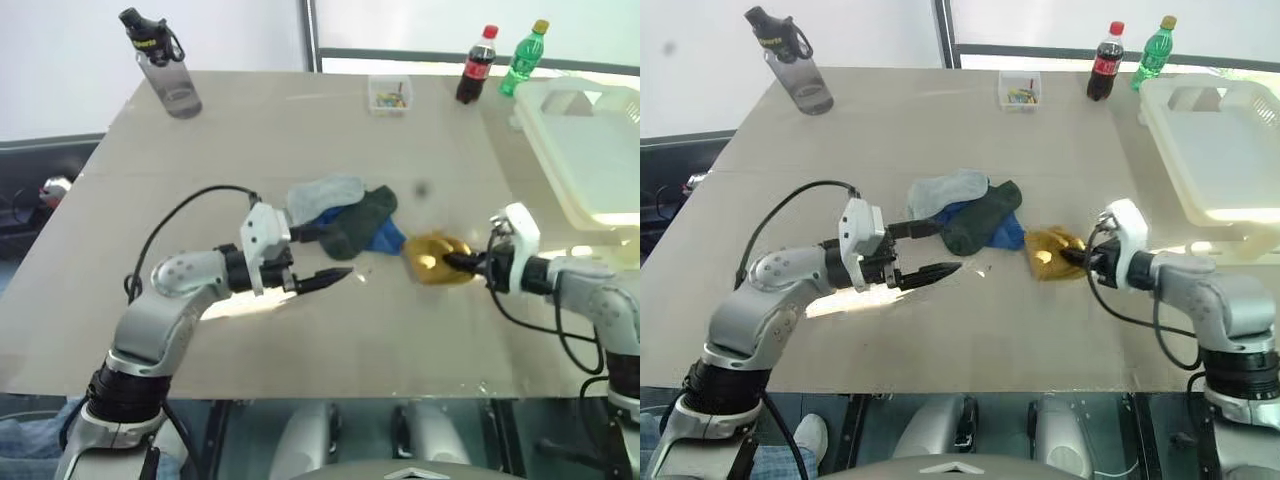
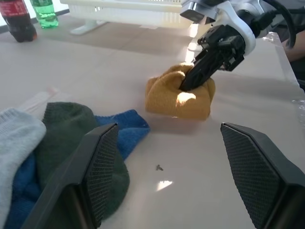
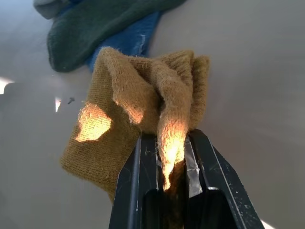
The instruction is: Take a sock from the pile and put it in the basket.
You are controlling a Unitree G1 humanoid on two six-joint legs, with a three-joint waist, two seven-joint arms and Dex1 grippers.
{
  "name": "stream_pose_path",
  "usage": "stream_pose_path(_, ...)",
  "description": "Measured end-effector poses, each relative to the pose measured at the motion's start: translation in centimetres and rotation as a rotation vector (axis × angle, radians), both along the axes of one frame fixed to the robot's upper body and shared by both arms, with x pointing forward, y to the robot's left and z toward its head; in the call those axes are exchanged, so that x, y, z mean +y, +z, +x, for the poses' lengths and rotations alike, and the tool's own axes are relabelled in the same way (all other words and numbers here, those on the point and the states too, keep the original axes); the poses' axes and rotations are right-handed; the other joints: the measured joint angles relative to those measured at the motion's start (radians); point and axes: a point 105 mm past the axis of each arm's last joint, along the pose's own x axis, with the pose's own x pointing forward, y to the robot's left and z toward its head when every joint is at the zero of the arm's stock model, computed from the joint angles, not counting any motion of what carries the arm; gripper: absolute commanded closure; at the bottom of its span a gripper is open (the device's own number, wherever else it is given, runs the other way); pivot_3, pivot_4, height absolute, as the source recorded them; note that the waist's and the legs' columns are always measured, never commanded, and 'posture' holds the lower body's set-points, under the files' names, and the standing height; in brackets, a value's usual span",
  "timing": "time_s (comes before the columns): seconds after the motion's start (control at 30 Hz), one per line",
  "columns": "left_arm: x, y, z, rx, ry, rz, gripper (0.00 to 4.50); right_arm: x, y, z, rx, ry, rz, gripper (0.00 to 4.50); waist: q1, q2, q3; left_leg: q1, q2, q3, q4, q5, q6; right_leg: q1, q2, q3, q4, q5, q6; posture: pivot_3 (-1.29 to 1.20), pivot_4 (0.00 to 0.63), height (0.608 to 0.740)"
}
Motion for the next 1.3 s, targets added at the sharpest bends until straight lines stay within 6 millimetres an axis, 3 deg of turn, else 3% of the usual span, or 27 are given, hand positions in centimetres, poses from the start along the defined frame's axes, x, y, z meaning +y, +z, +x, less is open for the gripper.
stream_pose_path(0.27, 0.1, 0.9, 0.1, -0.02, -0.003, -0.023, 0.84, -4.4, 5.7, 2.9, -0.102, -0.104, -0.016, 4.49, 0.0, 0.0, 0.003, 0.0, 0.0, 0.001, 0.005, 0.0, 0.0, 0.0, 0.002, 0.0, 0.005, 0.0, 0.0, 0.0, 0.15, 0.74)
stream_pose_path(0.47, 0.4, 2.2, 0.4, -0.052, 0.015, -0.08, 0.84, -11.4, 10.5, 5.9, -0.24, -0.344, -0.084, 4.49, 0.006, 0.001, 0.004, 0.0, 0.0, 0.002, 0.008, 0.0, 0.001, 0.0, 0.003, 0.001, 0.006, 0.0, 0.001, 0.0, 0.15, 0.74)
stream_pose_path(0.63, 0.3, 2.5, 0.3, -0.046, 0.017, -0.118, 0.84, -16.5, 11.5, 7.7, -0.283, -0.562, -0.11, 4.49, 0.006, 0.001, 0.005, 0.0, 0.0, 0.003, 0.008, 0.0, 0.001, 0.0, 0.003, 0.002, 0.005, 0.0, 0.001, 0.0, 0.15, 0.74)
stream_pose_path(0.77, 0.4, 3.2, -0.2, -0.064, 0.02, -0.152, 0.84, -19.3, 11.3, 8.7, -0.276, -0.742, -0.077, 4.49, 0.0, 0.002, 0.006, 0.0, 0.001, 0.004, 0.008, 0.0, 0.0, 0.0, 0.003, 0.003, 0.005, 0.0, 0.001, 0.0, 0.15, 0.74)
stream_pose_path(0.83, 0.5, 3.5, -0.2, -0.072, 0.026, -0.167, 0.84, -20.0, 10.9, 8.9, -0.261, -0.81, -0.066, 3.49, -0.001, 0.002, 0.006, 0.0, 0.001, 0.004, 0.008, 0.0, 0.0, 0.0, 0.003, 0.003, 0.006, 0.0, 0.001, 0.0, 0.15, 0.74)
stream_pose_path(0.9, 0.4, 3.6, -0.4, -0.076, 0.028, -0.172, 0.84, -20.8, 10.2, 8.9, -0.242, -0.866, -0.09, 2.81, -0.001, 0.002, 0.006, 0.0, 0.001, 0.004, 0.008, 0.0, 0.0, 0.0, 0.003, 0.003, 0.006, 0.0, 0.001, 0.0, 0.15, 0.74)
stream_pose_path(1.07, 0.3, 3.5, -0.6, -0.072, 0.039, -0.182, 0.84, -21.6, 8.4, 8.9, -0.215, -0.925, -0.138, 0.35, -0.003, 0.003, 0.006, 0.0, 0.001, 0.005, 0.008, 0.0, 0.0, 0.0, 0.003, 0.004, 0.006, 0.0, 0.001, 0.0, 0.15, 0.74)
stream_pose_path(1.1, 0.3, 3.5, -0.6, -0.072, 0.044, -0.185, 0.84, -21.7, 8.5, 8.9, -0.226, -0.927, -0.152, 0.05, -0.004, 0.003, 0.006, 0.001, 0.001, 0.005, 0.008, 0.0, 0.0, 0.0, 0.003, 0.004, 0.006, 0.0, 0.001, 0.0, 0.15, 0.74)
stream_pose_path(1.3, 0.4, 3.5, -0.5, -0.072, 0.05, -0.193, 0.84, -22.0, 8.7, 8.9, -0.254, -0.92, -0.21, 0.05, -0.008, 0.003, 0.006, 0.001, 0.001, 0.005, 0.008, 0.0, 0.0, 0.0, 0.004, 0.004, 0.006, 0.0, 0.001, 0.0, 0.15, 0.74)
